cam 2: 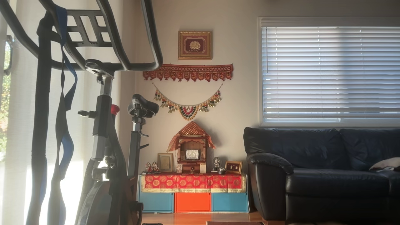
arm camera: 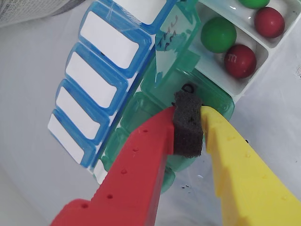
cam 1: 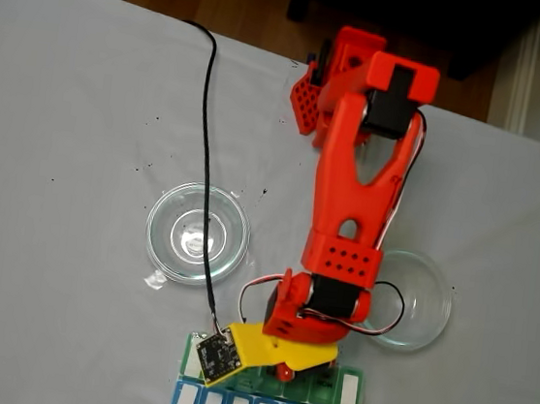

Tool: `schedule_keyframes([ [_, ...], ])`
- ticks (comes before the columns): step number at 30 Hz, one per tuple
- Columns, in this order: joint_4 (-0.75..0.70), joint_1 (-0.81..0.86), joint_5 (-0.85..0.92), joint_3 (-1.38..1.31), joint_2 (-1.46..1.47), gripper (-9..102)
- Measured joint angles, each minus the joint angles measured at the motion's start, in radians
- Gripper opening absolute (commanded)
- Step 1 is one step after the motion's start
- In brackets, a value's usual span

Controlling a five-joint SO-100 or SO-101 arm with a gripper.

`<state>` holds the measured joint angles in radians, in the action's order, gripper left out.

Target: Sort medicines into box.

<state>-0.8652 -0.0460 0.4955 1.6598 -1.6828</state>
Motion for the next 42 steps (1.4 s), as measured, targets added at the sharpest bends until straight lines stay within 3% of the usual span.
schedule_keyframes([
  [15,-0.067,-0.029,0.005,-0.1,0.081,1],
  [25,0.054,0.049,-0.278,-0.017,-0.109,1],
  [31,0.207,0.112,-0.407,0.107,-0.259,1],
  [42,0.377,0.121,-0.322,0.25,-0.334,1],
])
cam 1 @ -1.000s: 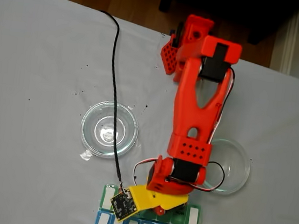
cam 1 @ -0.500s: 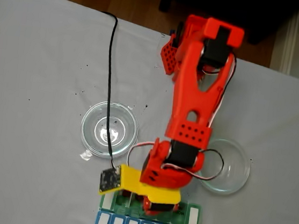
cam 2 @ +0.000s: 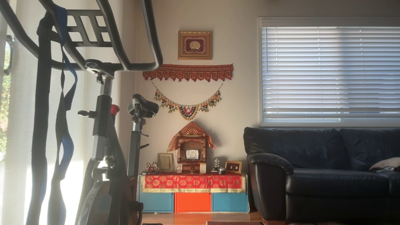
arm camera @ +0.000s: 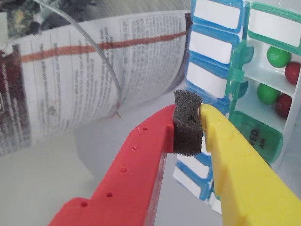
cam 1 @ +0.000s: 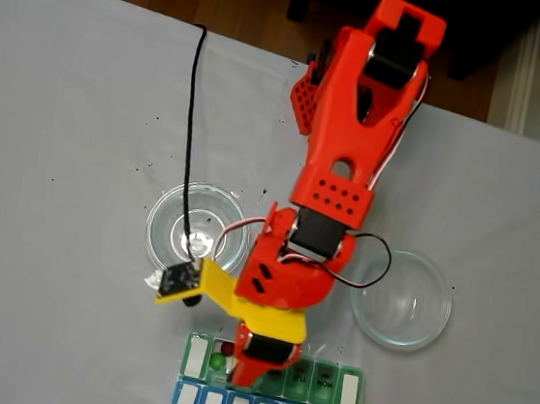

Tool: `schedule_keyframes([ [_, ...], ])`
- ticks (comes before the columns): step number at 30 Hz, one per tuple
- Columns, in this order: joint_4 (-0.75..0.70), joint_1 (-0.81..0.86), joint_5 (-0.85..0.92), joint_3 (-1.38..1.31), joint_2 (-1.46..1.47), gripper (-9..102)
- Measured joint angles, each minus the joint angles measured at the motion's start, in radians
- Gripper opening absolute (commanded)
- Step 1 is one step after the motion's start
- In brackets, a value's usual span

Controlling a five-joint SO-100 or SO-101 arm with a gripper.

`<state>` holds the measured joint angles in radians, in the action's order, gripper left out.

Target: Sort medicines into box.

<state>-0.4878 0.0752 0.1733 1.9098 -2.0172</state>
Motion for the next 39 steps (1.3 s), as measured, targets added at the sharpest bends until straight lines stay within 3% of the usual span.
schedule_keyframes([
  [22,0.21,-0.04,0.155,0.103,0.064,1],
  [39,0.158,-0.04,0.227,0.124,0.064,1],
])
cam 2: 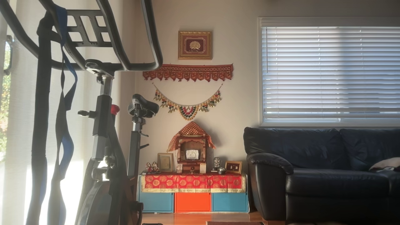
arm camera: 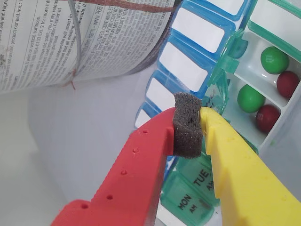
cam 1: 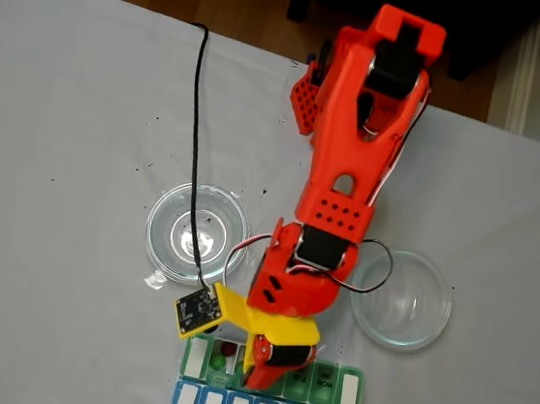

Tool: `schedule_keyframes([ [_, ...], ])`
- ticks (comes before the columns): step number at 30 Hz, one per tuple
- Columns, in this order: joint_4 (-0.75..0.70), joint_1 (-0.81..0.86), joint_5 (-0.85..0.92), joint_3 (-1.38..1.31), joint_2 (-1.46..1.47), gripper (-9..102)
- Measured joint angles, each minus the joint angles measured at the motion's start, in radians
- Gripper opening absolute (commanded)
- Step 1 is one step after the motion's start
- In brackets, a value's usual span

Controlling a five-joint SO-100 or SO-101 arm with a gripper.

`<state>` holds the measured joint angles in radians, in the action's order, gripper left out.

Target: Sort medicines into box.

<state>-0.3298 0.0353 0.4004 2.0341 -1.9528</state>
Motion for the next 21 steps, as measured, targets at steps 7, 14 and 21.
schedule_keyframes([
  [7,-0.081,-0.005,0.049,0.0,0.0,1],
  [14,-0.206,-0.011,0.061,-0.067,0.006,1],
  [21,-0.209,0.003,0.063,-0.095,0.044,1],
])
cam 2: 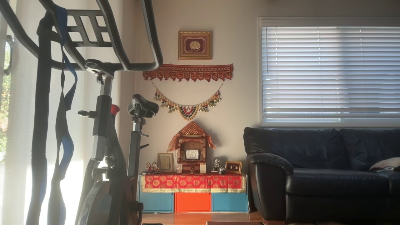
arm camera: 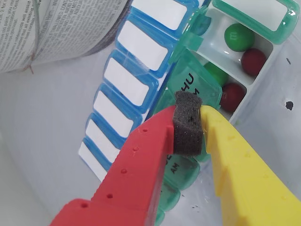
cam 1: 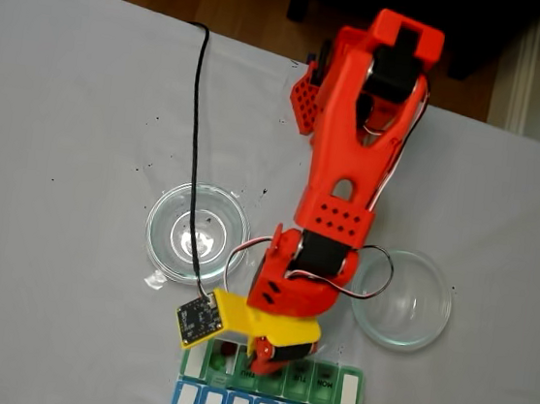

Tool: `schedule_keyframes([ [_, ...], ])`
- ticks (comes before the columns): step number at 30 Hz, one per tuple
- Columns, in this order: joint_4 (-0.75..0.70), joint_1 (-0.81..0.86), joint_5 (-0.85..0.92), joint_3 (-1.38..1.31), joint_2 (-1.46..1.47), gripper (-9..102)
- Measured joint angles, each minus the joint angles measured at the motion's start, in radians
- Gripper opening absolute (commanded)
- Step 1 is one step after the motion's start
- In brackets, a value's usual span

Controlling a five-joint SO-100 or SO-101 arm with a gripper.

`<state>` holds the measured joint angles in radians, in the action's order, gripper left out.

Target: Sort medicines into box.

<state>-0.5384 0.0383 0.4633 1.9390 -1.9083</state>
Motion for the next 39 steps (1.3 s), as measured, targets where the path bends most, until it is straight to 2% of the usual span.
schedule_keyframes([
  [6,0.008,0.031,-0.002,-0.044,0.066,1],
  [14,-0.216,0.034,-0.089,-0.167,0.152,1],
  [19,-0.279,0.028,-0.092,-0.184,0.156,1],
  [39,-0.287,0.028,-0.054,-0.186,0.176,1],
])
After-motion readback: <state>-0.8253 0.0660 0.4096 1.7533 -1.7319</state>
